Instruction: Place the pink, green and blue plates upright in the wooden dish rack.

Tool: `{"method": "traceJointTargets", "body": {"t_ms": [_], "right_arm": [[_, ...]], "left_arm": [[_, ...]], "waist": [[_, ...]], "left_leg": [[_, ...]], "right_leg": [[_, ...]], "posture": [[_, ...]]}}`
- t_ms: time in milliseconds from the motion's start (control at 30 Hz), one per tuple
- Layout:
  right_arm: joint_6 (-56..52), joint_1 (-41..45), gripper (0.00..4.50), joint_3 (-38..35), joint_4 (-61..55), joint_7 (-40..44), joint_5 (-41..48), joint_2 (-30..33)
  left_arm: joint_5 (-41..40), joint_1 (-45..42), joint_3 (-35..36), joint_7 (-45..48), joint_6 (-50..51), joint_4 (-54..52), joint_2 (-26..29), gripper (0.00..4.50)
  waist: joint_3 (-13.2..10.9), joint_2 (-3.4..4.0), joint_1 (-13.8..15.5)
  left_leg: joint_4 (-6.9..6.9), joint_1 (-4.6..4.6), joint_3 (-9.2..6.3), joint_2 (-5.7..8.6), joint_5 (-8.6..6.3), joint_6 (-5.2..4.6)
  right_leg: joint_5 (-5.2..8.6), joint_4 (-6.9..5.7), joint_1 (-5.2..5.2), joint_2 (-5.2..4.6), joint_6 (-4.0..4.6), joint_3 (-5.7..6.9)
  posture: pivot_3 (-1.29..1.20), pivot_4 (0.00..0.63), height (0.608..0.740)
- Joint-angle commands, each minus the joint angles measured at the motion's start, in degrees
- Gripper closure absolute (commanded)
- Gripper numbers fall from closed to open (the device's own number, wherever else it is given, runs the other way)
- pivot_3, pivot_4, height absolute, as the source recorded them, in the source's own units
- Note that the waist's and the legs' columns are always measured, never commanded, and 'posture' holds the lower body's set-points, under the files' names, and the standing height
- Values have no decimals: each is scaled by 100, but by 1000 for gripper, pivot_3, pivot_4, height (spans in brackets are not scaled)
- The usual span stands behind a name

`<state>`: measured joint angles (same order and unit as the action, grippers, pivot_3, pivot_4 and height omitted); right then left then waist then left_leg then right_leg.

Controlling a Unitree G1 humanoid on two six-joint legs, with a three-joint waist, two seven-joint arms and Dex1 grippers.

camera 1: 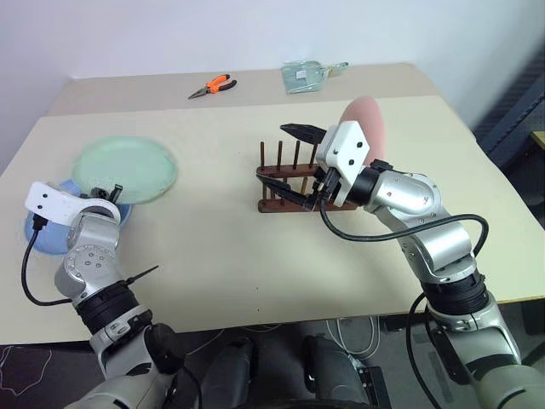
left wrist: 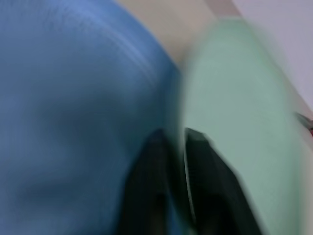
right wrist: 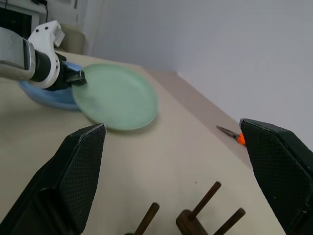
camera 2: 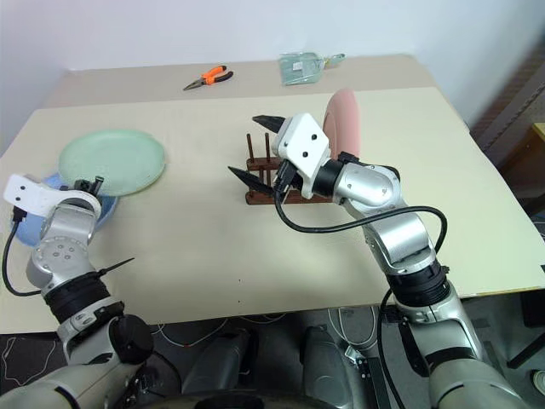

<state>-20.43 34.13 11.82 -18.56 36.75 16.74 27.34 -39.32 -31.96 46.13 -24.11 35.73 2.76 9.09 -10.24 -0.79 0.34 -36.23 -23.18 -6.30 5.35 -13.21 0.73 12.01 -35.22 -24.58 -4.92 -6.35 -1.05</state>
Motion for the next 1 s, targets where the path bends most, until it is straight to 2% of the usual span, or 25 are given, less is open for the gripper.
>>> {"method": "traceJointTargets", "body": {"t_ms": [33,200,400,667,767,1000], "right_arm": [[-97,4,0,-247,-304,-31,52,-10],[-63,107,0,-259,-285,-70,-169,15],[1164,618,0,669,257,56,-1741,157],[2499,1325,0,1441,1955,-495,-3758,78],[2603,1501,883,1502,2432,-766,-4254,-29],[2466,1485,4458,1336,2521,-1026,-4669,-257]], "left_arm": [[-179,-191,-114,213,-291,-209,128,4450],[15,-155,-998,1020,-500,-780,192,4450],[668,-404,-2840,1583,-256,-1632,274,4450],[685,-809,-3477,1509,51,-2109,-70,4450],[604,-827,-3509,1520,170,-2228,-147,4500],[544,-596,-3479,1662,362,-2368,-138,4500]], "waist": [[-2,-3,5],[-4,-10,25],[-6,-12,23],[-6,-12,-99],[-7,-13,-108],[-7,-14,-108]], "left_leg": [[0,0,0,0,0,0],[1,-1,1,0,0,1],[2,-1,5,2,1,2],[8,2,7,-2,25,41],[9,2,6,-7,31,50],[9,1,4,-10,34,56]], "right_leg": [[0,0,0,0,0,0],[-1,2,0,0,2,0],[-1,3,0,-1,3,-3],[-2,-1,-4,5,4,-5],[-7,-2,-6,13,12,-9],[-8,-2,-7,19,14,-11]], "posture": [[0,150,739],[0,150,739],[0,150,739],[0,150,739],[0,150,739],[0,150,739]]}}
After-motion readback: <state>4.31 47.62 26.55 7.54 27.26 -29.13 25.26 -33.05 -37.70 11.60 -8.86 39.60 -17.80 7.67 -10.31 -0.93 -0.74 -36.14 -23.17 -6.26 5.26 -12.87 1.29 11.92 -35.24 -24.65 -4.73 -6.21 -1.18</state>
